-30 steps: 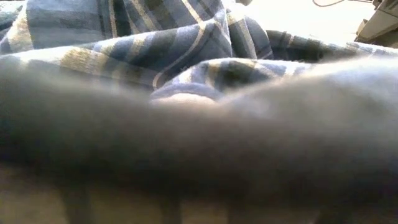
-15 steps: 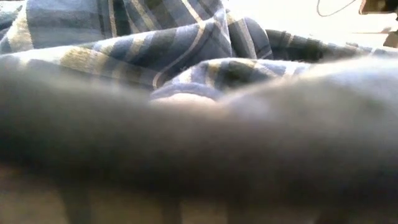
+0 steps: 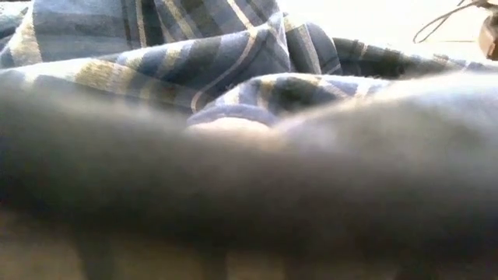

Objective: Sort clothes
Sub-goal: Put the gray shirt into the white laundry bin

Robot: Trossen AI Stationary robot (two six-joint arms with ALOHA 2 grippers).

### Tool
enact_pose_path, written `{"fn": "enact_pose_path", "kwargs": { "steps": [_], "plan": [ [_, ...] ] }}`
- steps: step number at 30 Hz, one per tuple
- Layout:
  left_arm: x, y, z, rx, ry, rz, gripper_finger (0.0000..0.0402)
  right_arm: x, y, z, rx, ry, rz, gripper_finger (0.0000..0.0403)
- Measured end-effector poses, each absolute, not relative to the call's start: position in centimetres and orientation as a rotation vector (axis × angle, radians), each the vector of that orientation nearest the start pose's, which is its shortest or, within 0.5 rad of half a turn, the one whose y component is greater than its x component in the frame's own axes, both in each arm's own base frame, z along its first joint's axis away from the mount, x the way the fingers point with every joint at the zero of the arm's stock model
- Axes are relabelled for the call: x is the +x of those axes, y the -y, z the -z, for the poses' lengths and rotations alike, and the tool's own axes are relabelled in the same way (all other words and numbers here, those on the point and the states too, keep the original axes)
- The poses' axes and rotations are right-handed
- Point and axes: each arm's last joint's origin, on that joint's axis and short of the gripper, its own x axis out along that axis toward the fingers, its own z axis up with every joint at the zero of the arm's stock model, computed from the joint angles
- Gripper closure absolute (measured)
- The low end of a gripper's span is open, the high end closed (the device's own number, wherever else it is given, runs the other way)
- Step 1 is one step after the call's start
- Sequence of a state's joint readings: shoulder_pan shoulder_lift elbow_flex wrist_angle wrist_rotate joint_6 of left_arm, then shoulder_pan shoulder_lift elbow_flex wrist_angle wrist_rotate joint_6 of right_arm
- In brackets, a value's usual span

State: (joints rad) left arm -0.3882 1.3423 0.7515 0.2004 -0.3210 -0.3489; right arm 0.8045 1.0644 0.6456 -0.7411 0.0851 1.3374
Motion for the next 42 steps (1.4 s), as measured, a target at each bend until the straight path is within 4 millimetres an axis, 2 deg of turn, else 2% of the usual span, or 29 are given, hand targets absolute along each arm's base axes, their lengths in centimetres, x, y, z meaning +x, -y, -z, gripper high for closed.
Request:
{"fn": "enact_pose_path", "kwargs": {
  "steps": [5, 11, 13, 16, 18, 25, 35, 42],
  "plan": [
    [25.4, 9.4, -23.2, -0.192, -0.376, 0.003, 0.0271, 13.0, -14.2, -17.8, 0.556, -1.315, 0.220, 0.0248],
    [25.2, 9.3, -22.4, -0.196, -0.389, -0.003, 0.0271, 14.6, -15.7, -14.7, 0.446, -1.337, 0.243, 0.0259],
    [25.3, 9.3, -22.6, -0.210, -0.371, -0.001, 0.0271, 15.5, -16.0, -14.2, 0.438, -1.303, 0.224, 0.0289],
    [25.3, 9.4, -22.9, -0.218, -0.347, 0.006, 0.0271, 16.4, -15.9, -14.4, 0.414, -1.263, 0.201, 0.0370],
    [25.4, 9.4, -23.0, -0.224, -0.333, 0.008, 0.0271, 16.9, -15.6, -15.2, 0.389, -1.230, 0.203, 0.0385],
    [25.4, 9.4, -23.0, -0.221, -0.337, 0.008, 0.0270, 18.9, -13.9, -21.7, 0.337, -1.061, 0.200, 0.0395],
    [25.4, 9.4, -22.9, -0.219, -0.341, 0.008, 0.0270, 22.3, -10.7, -34.6, 0.183, -0.672, 0.182, 0.0396],
    [25.4, 9.4, -22.9, -0.218, -0.343, 0.007, 0.0270, 24.9, -7.0, -43.0, -0.002, -0.387, 0.229, 0.0396]
  ]
}}
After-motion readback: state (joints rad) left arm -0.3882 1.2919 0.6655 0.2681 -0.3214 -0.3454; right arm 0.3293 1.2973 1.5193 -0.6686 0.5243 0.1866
